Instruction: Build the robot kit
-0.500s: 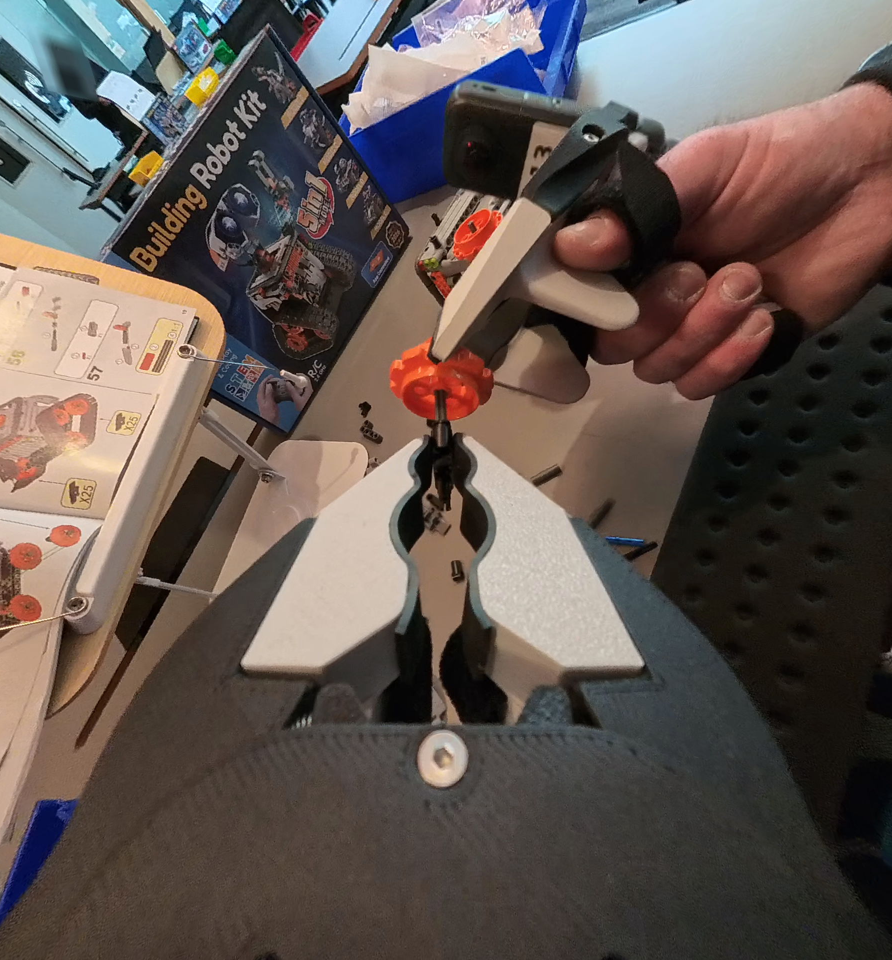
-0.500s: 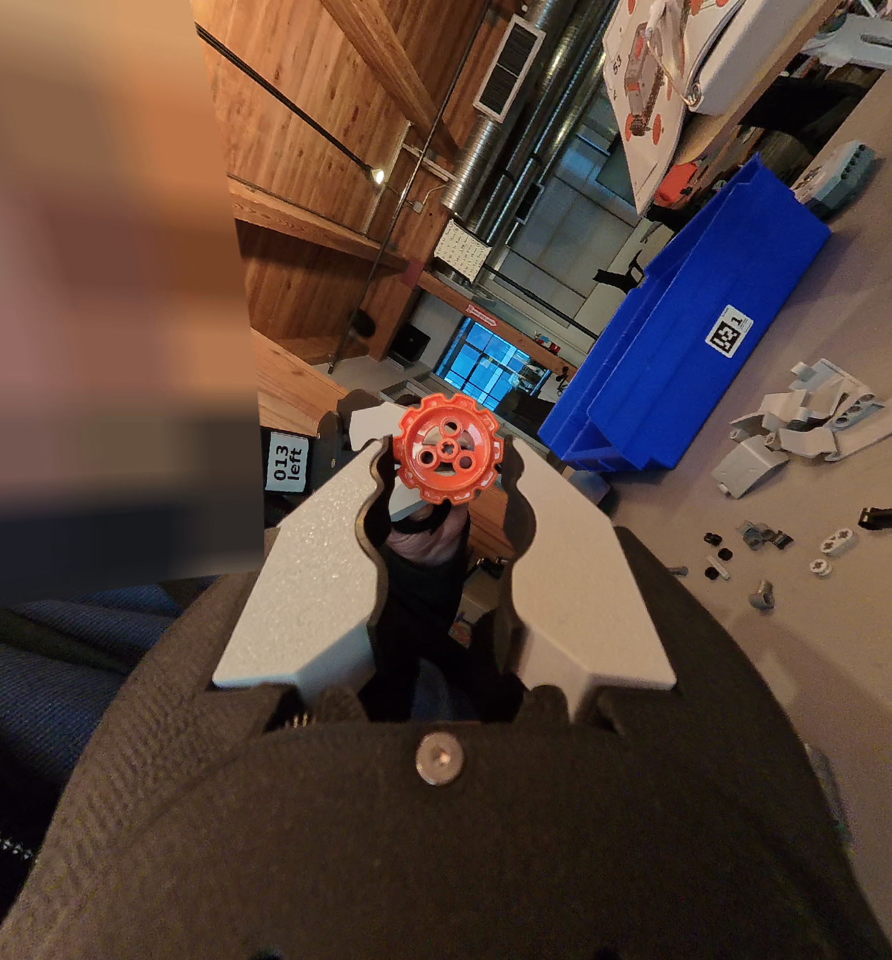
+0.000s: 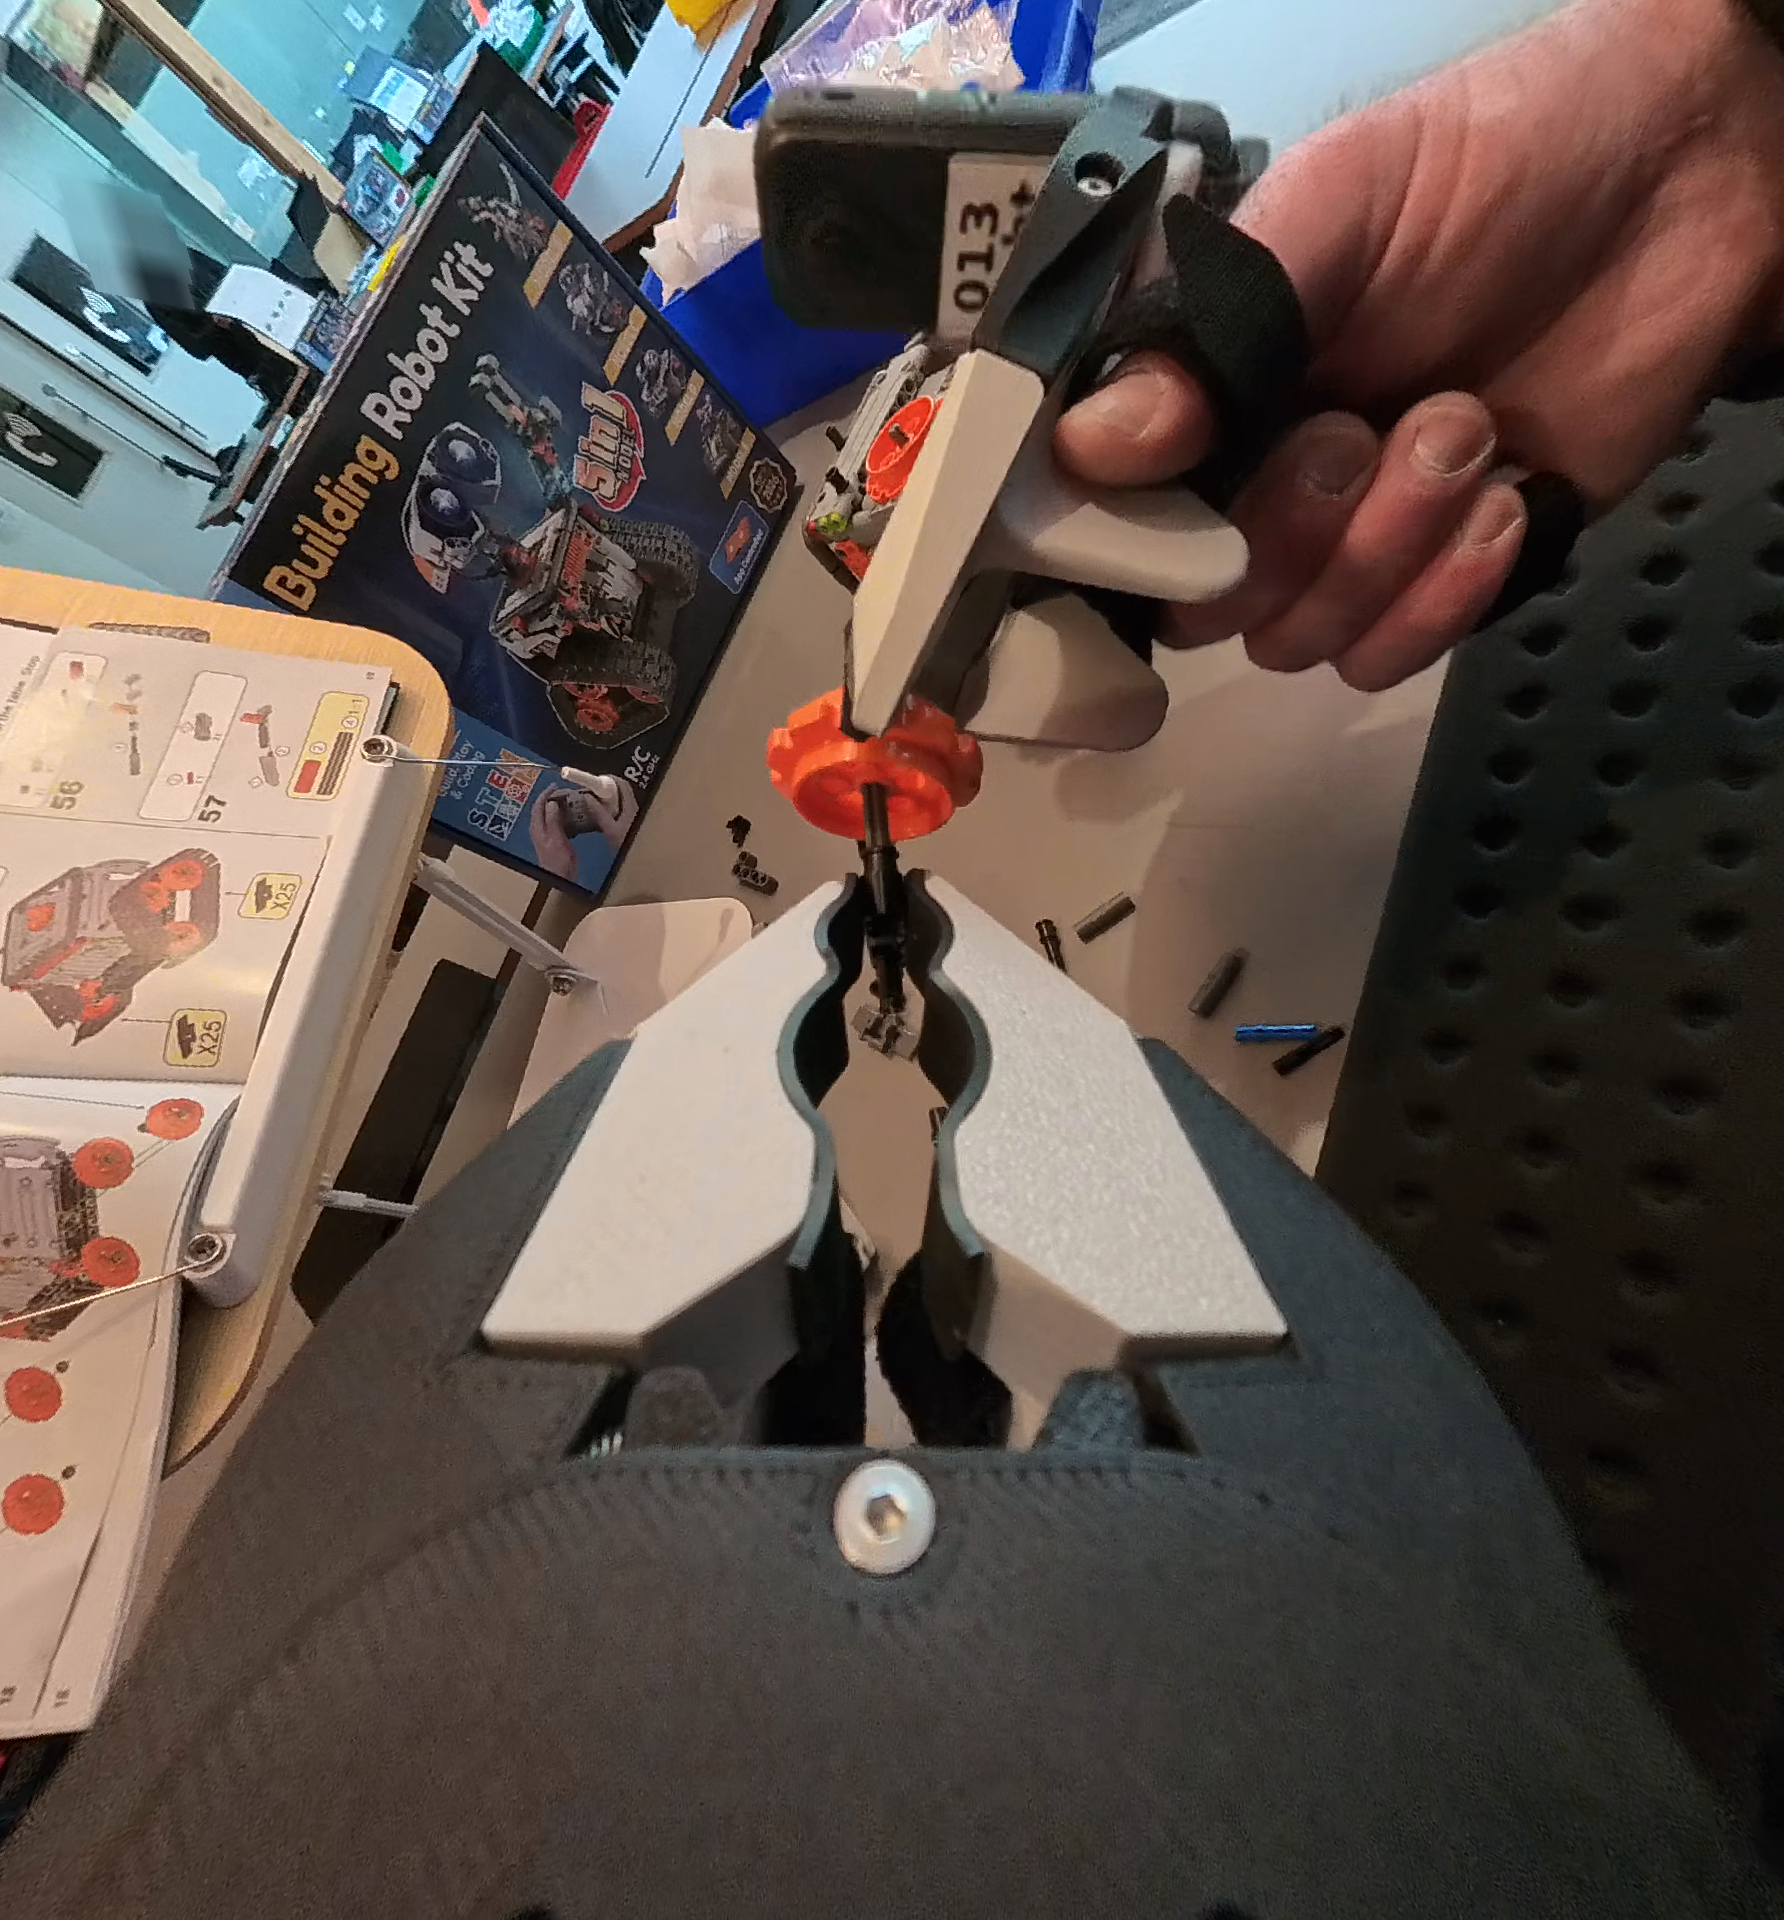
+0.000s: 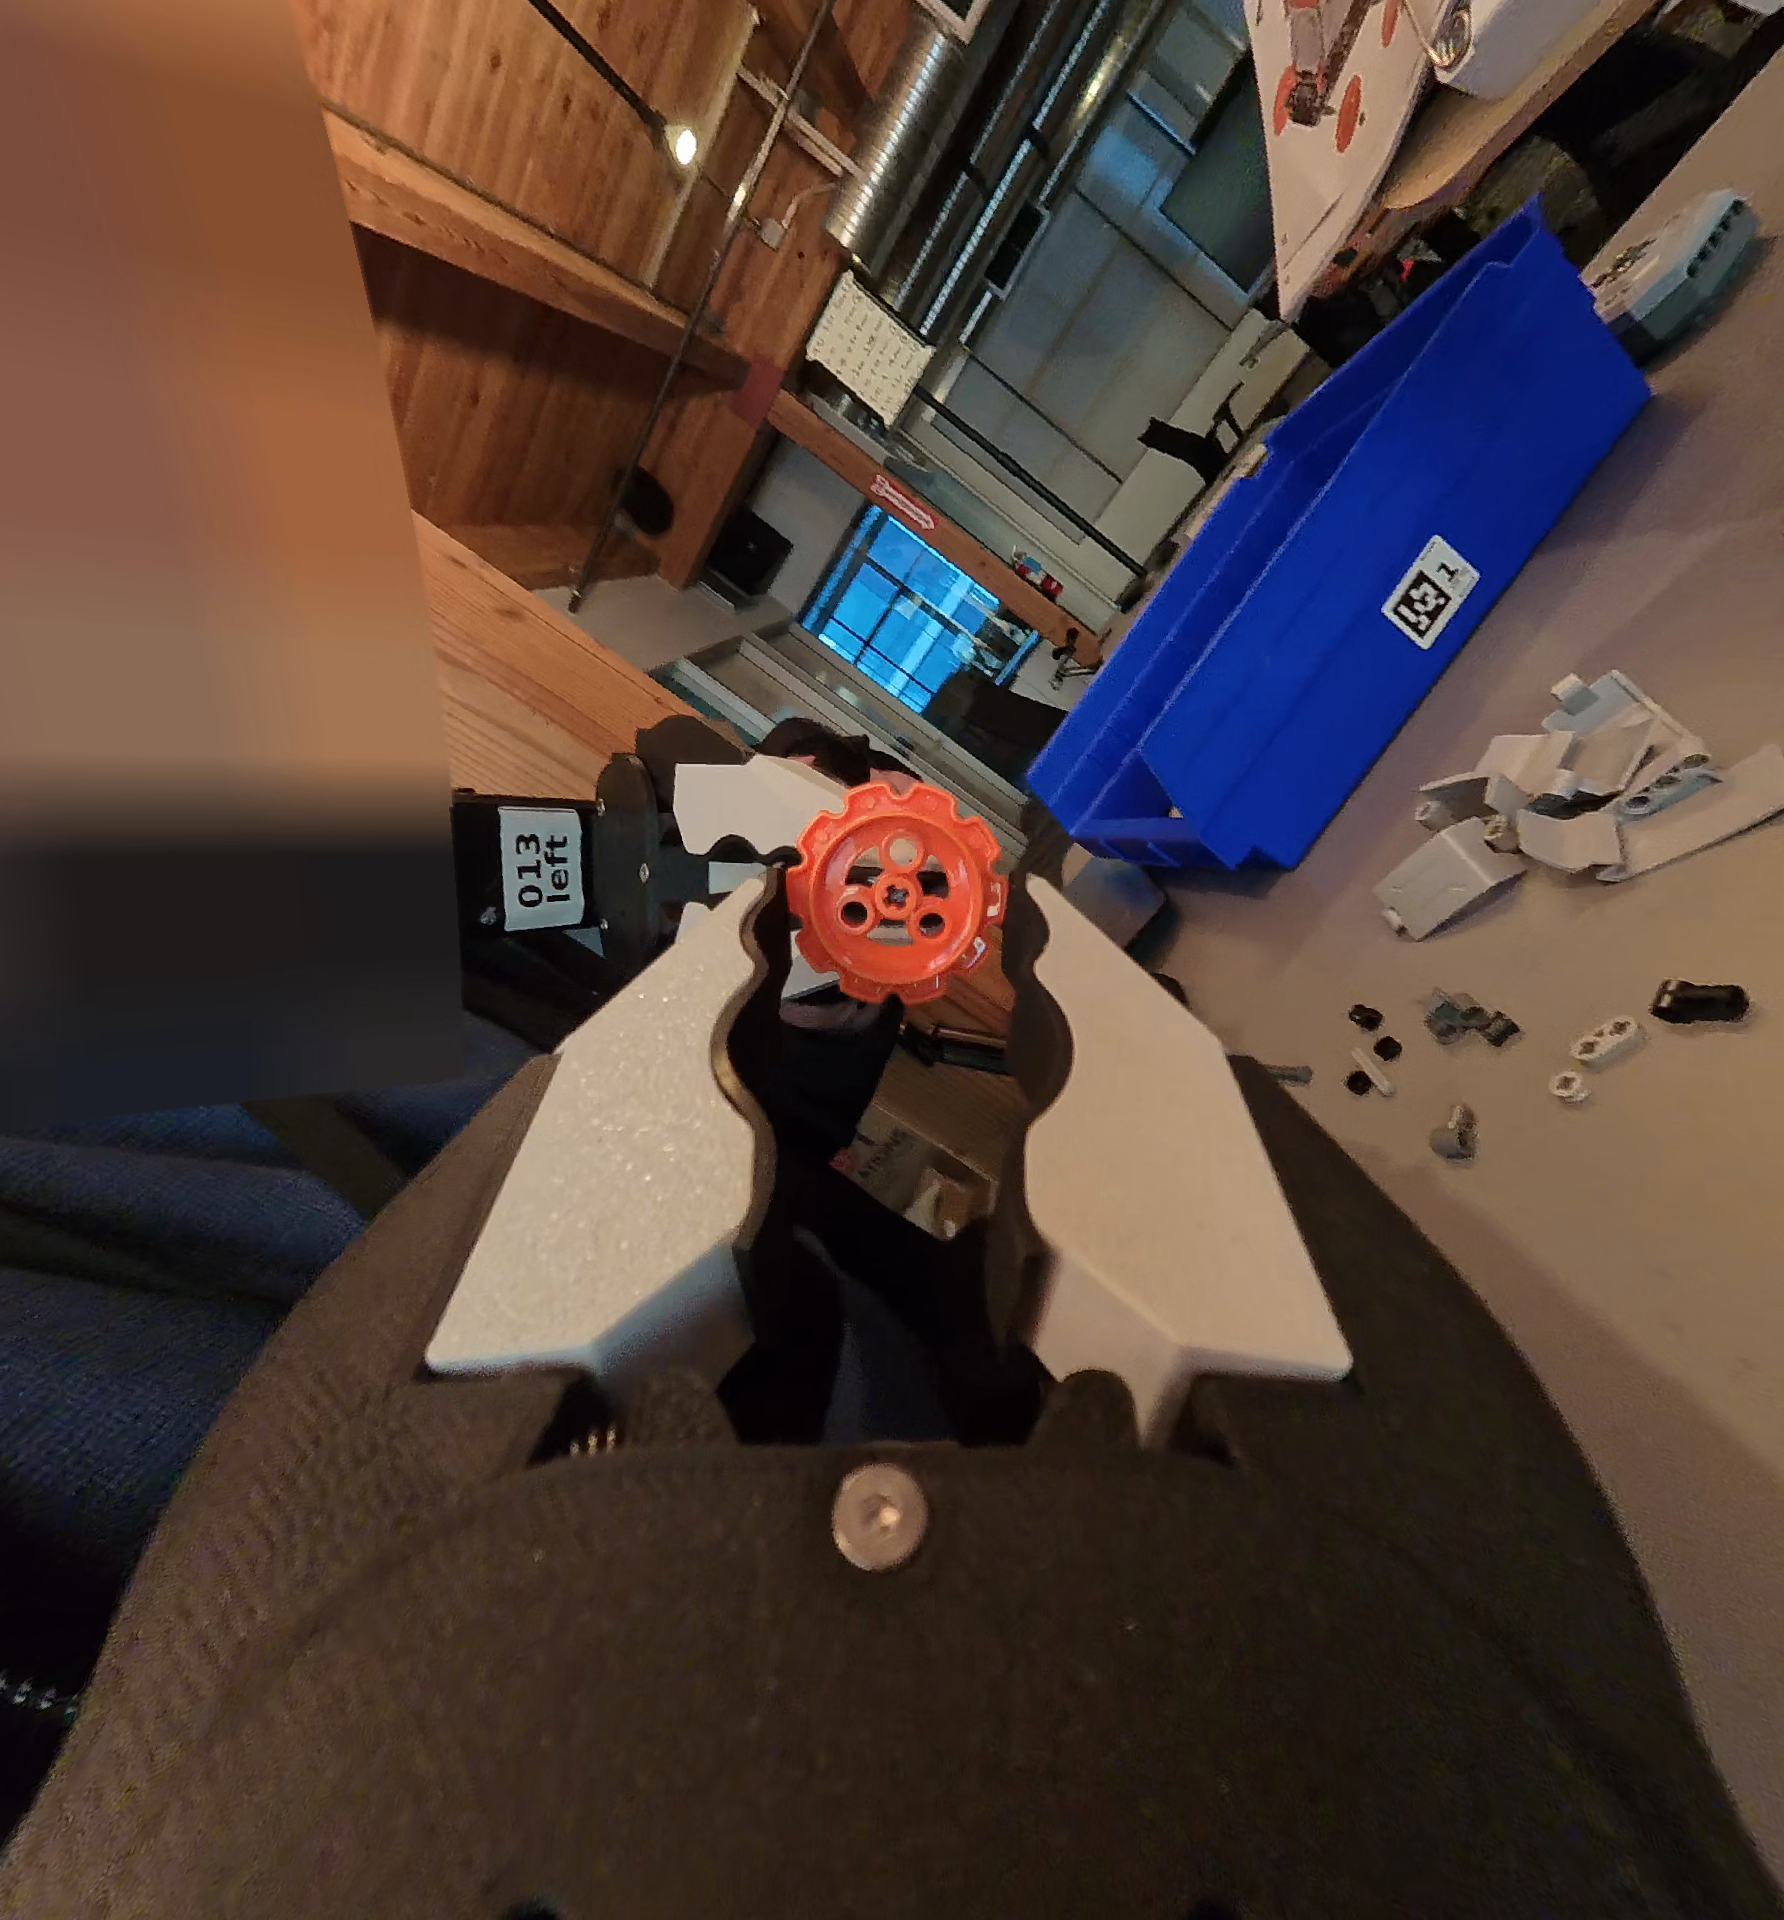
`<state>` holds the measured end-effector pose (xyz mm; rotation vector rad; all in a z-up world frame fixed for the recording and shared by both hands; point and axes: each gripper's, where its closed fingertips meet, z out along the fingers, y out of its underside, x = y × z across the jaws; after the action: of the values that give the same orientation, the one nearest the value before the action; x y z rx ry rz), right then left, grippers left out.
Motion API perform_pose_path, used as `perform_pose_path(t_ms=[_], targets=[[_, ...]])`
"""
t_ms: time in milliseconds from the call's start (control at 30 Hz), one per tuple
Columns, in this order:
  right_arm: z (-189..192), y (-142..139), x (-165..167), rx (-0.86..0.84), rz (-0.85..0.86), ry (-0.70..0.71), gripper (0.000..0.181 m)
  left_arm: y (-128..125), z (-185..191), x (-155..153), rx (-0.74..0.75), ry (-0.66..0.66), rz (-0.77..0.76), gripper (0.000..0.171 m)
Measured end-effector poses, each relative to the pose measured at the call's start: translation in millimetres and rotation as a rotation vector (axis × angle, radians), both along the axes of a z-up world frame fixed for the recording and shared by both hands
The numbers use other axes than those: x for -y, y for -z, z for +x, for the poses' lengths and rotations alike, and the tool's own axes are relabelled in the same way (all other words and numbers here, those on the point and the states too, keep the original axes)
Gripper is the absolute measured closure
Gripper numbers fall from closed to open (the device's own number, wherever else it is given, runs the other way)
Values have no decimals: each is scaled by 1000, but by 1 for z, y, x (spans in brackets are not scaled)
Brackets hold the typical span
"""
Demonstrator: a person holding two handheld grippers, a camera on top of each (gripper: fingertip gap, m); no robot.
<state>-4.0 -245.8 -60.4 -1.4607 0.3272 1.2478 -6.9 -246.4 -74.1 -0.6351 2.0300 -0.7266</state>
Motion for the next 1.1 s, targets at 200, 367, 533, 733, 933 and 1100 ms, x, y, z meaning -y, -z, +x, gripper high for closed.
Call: perform_pose_path(t_ms=[200,367,533,733,933,1100], targets=[[-11,7,-4,60,-38,-29,142,3,-1,4,9,25,18,167],[-10,14,-10,118,-75,16,141,12,0,-3,-10,9,-15,166],[-12,10,-14,370,-108,65,141,8,-2,-5,49,4,-263,165],[-15,-2,-12,529,-83,94,139,-6,-8,-2,40,106,-727,166],[-18,0,-8,522,-72,88,141,-9,-5,9,-2,176,-829,165],[-6,-11,1,329,-8,123,141,-8,6,11,-65,142,-909,151]])
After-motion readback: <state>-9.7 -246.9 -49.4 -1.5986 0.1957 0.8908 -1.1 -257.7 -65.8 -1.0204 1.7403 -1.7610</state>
